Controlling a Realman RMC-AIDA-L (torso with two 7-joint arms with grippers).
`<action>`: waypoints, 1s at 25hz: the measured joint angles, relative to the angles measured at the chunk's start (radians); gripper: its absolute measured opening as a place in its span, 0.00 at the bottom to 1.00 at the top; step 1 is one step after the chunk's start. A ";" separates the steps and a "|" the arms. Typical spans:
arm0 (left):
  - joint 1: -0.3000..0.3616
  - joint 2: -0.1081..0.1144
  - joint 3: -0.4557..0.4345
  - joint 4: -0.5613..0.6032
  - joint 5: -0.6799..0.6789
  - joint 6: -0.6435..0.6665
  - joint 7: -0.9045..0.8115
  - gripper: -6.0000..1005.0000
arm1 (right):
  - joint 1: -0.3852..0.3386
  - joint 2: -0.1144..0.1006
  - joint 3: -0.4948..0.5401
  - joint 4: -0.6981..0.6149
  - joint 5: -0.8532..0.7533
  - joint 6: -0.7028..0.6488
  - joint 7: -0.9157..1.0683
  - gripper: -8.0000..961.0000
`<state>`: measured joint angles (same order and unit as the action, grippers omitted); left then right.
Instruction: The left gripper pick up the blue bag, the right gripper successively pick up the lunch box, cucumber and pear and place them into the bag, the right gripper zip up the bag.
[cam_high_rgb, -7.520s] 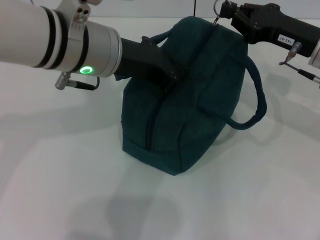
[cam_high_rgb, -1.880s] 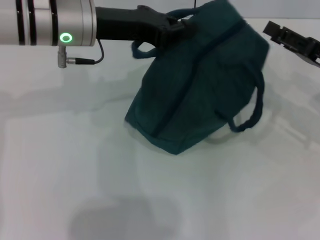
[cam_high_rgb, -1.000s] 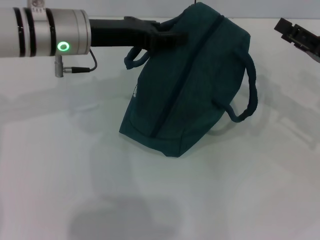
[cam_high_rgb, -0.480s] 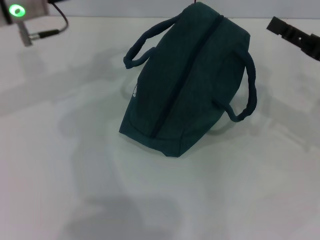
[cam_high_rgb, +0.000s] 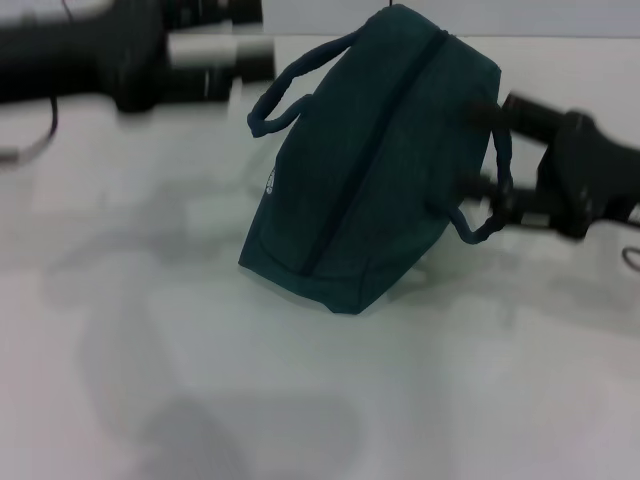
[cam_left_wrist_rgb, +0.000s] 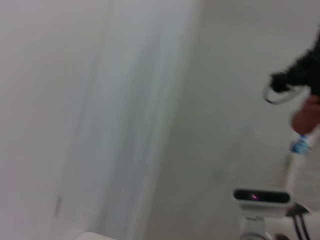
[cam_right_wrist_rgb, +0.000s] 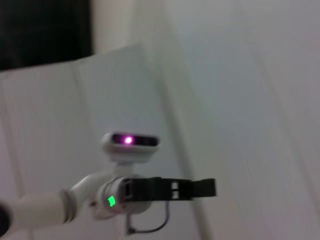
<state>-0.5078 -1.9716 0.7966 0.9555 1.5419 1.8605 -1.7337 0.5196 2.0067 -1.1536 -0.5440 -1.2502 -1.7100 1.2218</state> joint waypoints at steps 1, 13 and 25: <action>0.037 -0.007 0.005 -0.005 0.013 0.033 0.065 0.78 | -0.001 0.004 -0.004 -0.003 -0.018 -0.013 -0.034 0.89; 0.160 -0.040 0.013 -0.265 0.221 0.057 0.485 0.78 | -0.007 0.016 -0.191 0.107 -0.039 0.000 -0.298 0.89; 0.203 -0.050 0.007 -0.304 0.279 0.085 0.510 0.77 | -0.007 0.019 -0.326 0.131 -0.034 0.108 -0.296 0.89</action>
<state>-0.3047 -2.0215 0.8038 0.6513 1.8205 1.9451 -1.2240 0.5123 2.0256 -1.4795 -0.4135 -1.2839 -1.6023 0.9258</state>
